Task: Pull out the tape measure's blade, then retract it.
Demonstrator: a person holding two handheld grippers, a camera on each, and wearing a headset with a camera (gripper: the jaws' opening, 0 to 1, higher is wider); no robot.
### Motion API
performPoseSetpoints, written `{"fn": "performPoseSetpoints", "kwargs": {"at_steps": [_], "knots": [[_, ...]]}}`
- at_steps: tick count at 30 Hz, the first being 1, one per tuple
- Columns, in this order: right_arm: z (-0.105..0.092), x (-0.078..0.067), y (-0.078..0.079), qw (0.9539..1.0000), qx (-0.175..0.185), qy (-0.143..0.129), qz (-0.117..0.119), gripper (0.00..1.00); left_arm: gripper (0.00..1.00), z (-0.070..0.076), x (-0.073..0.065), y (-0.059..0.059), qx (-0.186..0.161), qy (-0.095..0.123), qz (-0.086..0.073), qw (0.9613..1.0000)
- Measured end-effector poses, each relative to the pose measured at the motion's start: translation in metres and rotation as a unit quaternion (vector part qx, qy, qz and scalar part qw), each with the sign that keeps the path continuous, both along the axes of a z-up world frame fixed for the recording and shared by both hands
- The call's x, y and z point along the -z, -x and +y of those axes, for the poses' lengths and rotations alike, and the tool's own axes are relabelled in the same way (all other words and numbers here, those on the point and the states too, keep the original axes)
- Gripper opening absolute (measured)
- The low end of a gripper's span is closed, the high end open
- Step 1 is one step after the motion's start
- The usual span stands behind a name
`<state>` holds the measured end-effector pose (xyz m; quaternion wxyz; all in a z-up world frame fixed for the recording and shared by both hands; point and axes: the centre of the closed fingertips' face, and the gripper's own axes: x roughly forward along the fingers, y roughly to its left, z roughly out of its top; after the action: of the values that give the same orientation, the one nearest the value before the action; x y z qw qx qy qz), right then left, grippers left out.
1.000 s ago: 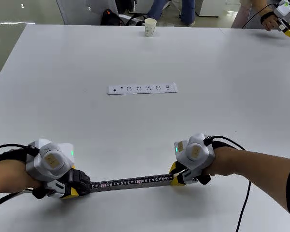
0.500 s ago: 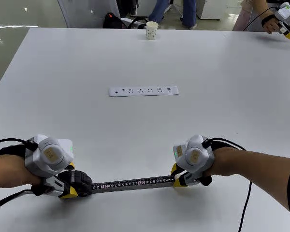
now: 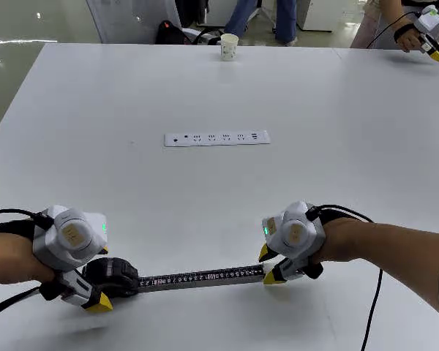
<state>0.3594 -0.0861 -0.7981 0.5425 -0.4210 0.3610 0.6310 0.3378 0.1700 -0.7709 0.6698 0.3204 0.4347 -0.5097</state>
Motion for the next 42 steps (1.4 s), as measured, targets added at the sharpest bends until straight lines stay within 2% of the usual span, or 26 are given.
{"fn": "performPoseSetpoints", "kwargs": {"at_steps": [5, 8, 10, 12, 15, 19, 27, 29, 31, 32, 34, 36, 38, 39, 41, 42], "knots": [[-0.003, 0.001, -0.001, 0.9999, 0.004, 0.011, -0.001, 0.28, 0.70, -0.004, 0.000, 0.006, 0.003, 0.005, 0.006, 1.0000], [-0.005, 0.002, -0.005, 0.9998, 0.005, 0.017, -0.010, 0.29, 0.72, -0.002, 0.001, 0.008, 0.000, -0.002, 0.015, 0.9999], [-0.007, 0.002, -0.004, 0.9997, 0.017, 0.019, -0.005, 0.34, 0.75, -0.001, 0.002, 0.010, 0.000, -0.001, 0.019, 0.9998], [-0.007, 0.002, -0.004, 0.9997, 0.015, 0.019, -0.007, 0.35, 0.77, -0.001, 0.002, 0.011, 0.000, 0.002, 0.022, 0.9998], [-0.008, 0.002, -0.003, 0.9996, 0.023, 0.017, -0.003, 0.38, 0.79, 0.000, 0.003, 0.011, -0.002, 0.001, 0.021, 0.9998], [-0.008, 0.003, 0.001, 0.9987, 0.046, 0.015, 0.013, 0.47, 0.82, 0.000, 0.002, 0.012, -0.003, 0.003, 0.019, 0.9998], [-0.008, 0.002, 0.009, 0.9980, 0.055, 0.012, 0.029, 0.64, 0.99, -0.001, -0.001, 0.013, -0.025, 0.021, 0.020, 0.9993], [-0.010, 0.003, 0.007, 0.9976, 0.064, 0.016, 0.023, 0.72, 0.99, -0.004, -0.004, 0.014, -0.038, 0.034, 0.026, 0.9983], [-0.011, 0.004, 0.007, 0.9966, 0.077, 0.015, 0.025, 0.80, 0.99, -0.003, -0.005, 0.013, -0.049, 0.035, 0.024, 0.9979], [-0.011, 0.003, 0.005, 0.9958, 0.088, 0.012, 0.022, 0.84, 0.99, -0.003, -0.006, 0.011, -0.060, 0.039, 0.028, 0.9970], [-0.012, 0.001, 0.002, 0.9941, 0.107, 0.000, 0.016, 0.91, 0.99, -0.003, -0.009, 0.009, -0.100, 0.058, 0.032, 0.9928], [-0.012, -0.001, -0.001, 0.9915, 0.129, -0.013, 0.010, 0.99, 0.99, -0.001, -0.011, 0.005, -0.121, 0.071, 0.022, 0.9899], [-0.011, -0.006, -0.006, 0.9873, 0.154, -0.037, 0.005, 0.99, 0.99, 0.000, -0.016, -0.002, -0.149, 0.091, 0.002, 0.9846], [-0.013, -0.009, -0.008, 0.9835, 0.175, -0.046, 0.006, 0.99, 0.99, 0.000, -0.019, -0.003, -0.164, 0.105, -0.006, 0.9808], [-0.015, -0.013, -0.010, 0.9789, 0.196, -0.059, 0.005, 0.99, 0.99, 0.004, -0.020, -0.005, -0.182, 0.113, -0.014, 0.9767], [-0.015, -0.015, -0.010, 0.9757, 0.208, -0.068, 0.007, 0.99, 0.99, 0.006, -0.021, -0.007, -0.195, 0.119, -0.025, 0.9734]]}}
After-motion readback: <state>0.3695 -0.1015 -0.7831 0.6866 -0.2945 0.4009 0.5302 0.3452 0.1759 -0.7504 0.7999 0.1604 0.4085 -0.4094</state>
